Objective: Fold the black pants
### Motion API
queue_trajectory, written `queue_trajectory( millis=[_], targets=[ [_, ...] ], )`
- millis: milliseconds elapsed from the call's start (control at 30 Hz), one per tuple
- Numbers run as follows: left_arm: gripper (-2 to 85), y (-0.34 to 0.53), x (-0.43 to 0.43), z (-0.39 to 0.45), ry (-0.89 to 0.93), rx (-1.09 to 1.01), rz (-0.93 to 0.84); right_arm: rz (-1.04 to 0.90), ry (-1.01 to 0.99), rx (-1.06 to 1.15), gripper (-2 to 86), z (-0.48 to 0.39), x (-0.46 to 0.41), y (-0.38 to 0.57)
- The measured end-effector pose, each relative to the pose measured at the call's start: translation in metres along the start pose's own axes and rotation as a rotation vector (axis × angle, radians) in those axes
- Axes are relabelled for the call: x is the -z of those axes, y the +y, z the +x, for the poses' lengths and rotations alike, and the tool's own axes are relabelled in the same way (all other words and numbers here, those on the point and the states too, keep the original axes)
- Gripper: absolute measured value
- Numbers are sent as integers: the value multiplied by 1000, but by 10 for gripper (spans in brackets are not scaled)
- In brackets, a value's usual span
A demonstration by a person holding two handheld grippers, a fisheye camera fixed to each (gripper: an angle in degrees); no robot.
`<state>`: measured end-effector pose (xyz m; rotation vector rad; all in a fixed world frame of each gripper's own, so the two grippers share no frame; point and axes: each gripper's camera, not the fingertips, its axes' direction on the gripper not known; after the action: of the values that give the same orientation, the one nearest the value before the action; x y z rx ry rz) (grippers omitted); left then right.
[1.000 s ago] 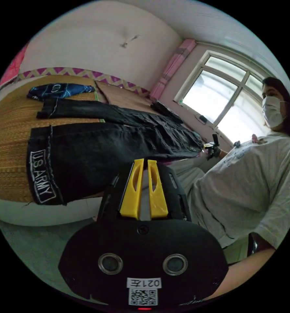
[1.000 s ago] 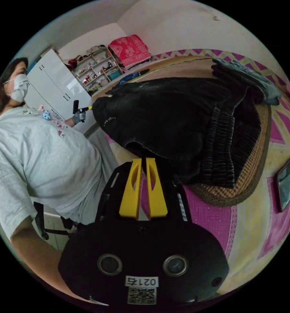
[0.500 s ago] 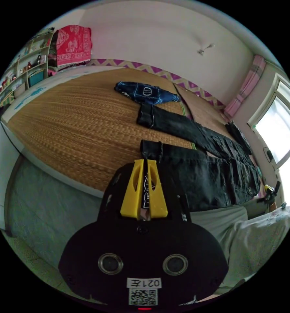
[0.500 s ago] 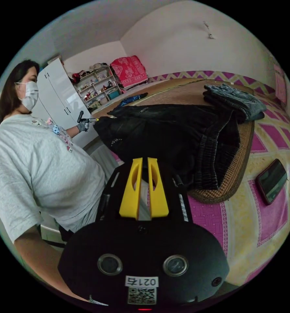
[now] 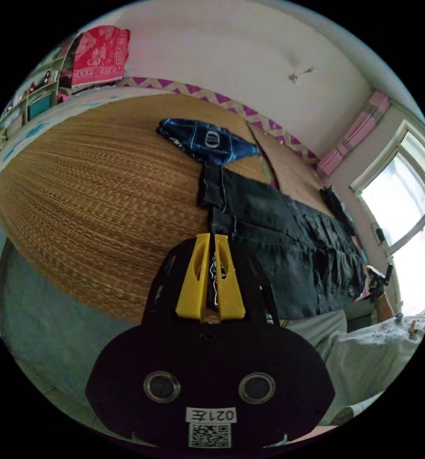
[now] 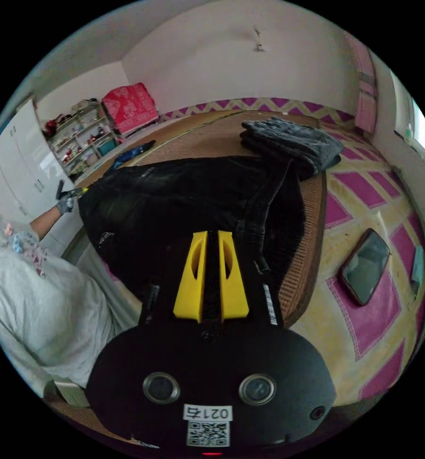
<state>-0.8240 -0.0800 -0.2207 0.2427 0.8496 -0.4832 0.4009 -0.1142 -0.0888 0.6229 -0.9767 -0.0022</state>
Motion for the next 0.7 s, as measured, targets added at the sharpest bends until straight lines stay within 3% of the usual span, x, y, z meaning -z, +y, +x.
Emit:
queue_trajectory(
  millis=[67, 200, 467, 633, 700],
  targets=[
    [15, 4, 12, 3, -21, 4, 69, 4, 30, -102, 95, 29, -4, -18],
    [59, -11, 9, 35, -208, -63, 47, -42, 32, -264, 123, 101, -30, -63],
    [98, -43, -95, 64, -197, -70, -130, -184, -45, -342, 163, 153, -120, -145],
    [88, -50, -160, 69, -179, -19, -183, -287, -70, -332, 131, 160, -163, -183],
    [56, -49, -174, 73, -235, -2, -185, -342, -70, -317, 67, 156, -181, -196]
  ],
)
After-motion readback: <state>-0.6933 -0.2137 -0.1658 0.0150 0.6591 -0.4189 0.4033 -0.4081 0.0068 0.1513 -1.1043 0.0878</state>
